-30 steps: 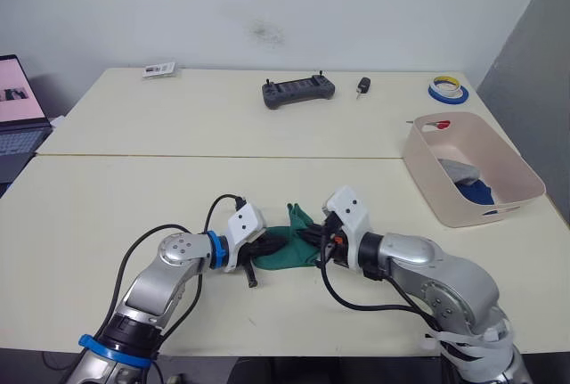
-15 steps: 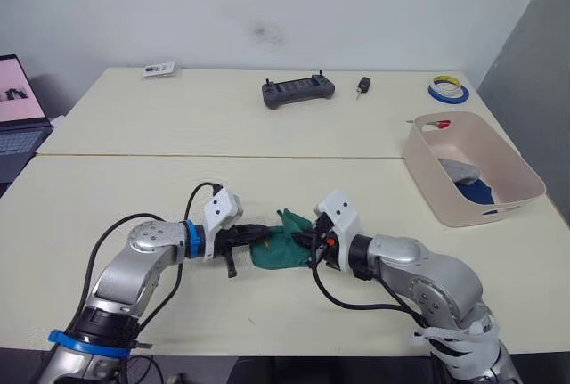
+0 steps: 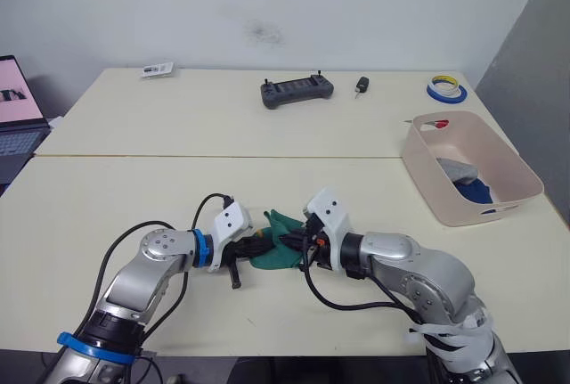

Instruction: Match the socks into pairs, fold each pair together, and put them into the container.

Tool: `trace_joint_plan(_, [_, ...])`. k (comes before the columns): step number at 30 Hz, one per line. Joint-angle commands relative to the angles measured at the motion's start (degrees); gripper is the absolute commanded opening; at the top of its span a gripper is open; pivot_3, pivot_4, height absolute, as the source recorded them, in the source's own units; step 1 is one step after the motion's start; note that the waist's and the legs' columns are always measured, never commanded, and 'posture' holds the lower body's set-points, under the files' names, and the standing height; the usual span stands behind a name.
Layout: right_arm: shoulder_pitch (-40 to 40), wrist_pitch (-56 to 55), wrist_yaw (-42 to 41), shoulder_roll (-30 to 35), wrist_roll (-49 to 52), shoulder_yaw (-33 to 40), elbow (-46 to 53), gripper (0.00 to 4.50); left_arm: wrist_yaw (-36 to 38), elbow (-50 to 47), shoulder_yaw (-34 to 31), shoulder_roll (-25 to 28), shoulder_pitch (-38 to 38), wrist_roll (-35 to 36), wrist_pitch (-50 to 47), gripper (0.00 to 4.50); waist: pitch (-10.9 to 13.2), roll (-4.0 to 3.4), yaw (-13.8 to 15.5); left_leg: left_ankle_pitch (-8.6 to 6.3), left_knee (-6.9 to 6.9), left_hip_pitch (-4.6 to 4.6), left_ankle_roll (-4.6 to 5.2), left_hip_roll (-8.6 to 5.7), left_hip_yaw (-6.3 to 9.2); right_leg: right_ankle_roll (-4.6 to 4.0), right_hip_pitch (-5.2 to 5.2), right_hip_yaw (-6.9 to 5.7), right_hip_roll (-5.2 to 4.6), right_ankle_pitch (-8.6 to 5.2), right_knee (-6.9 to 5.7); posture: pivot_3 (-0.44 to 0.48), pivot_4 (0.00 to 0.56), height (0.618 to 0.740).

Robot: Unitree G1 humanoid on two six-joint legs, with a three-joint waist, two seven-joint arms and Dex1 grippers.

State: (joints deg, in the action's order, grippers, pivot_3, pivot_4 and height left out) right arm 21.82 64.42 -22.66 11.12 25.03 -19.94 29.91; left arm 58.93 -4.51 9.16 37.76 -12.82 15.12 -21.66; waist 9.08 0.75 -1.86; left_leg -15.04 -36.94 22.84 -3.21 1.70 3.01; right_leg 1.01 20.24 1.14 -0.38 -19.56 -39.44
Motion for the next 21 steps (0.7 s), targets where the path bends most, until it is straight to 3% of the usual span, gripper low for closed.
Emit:
trace_joint_plan(1, [1.3,-1.8,-1.0,-1.1,0.5,-1.0,-1.8,0.05,-0.8,0.3,-0.4,-0.1,0.9,-0.4,-0.3,0.0,0.0,0.0,0.0,0.0,0.0,0.0,0.0,0.0,0.0,0.0,0.0,0.0,0.0,0.0,0.0,0.0,0.15,0.74])
trace_joint_plan(13, [1.9,-4.3,-3.7,-1.8,0.5,-3.3,-7.4,0.05,-1.3,-0.1,-0.8,0.3,2.2,-0.1,-0.1,0.0,0.0,0.0,0.0,0.0,0.0,-0.02,0.0,0.02,-0.01,0.0,0.0,0.0,-0.01,0.0,-0.02,0.0,0.15,0.74])
trace_joint_plan(14, [1.9,-4.2,-3.8,-1.6,0.7,-3.0,-6.7,0.56,-1.4,-0.1,-0.8,0.4,2.3,-0.1,0.0,0.0,0.0,0.0,0.0,0.0,0.0,-0.02,0.0,0.03,-0.01,0.0,0.0,0.0,-0.01,0.0,-0.02,0.0,0.15,0.74])
trace_joint_plan(19, [2.5,-0.4,-4.6,0.7,3.8,-0.1,-1.7,2.15,-1.7,0.4,-0.8,0.3,2.7,-0.5,0.7,0.0,0.0,0.0,0.0,0.0,0.0,-0.02,0.0,0.03,-0.01,0.0,0.0,0.0,-0.06,0.0,-0.02,0.0,0.15,0.74])
trace_joint_plan(21, [3.1,1.7,-5.6,2.6,5.6,1.2,0.6,2.15,-1.8,0.5,-0.7,0.2,2.7,-0.5,0.9,0.0,0.0,0.0,0.0,0.0,0.0,-0.02,0.0,0.03,0.0,0.0,0.0,-0.01,-0.07,0.0,-0.01,0.0,0.15,0.74])
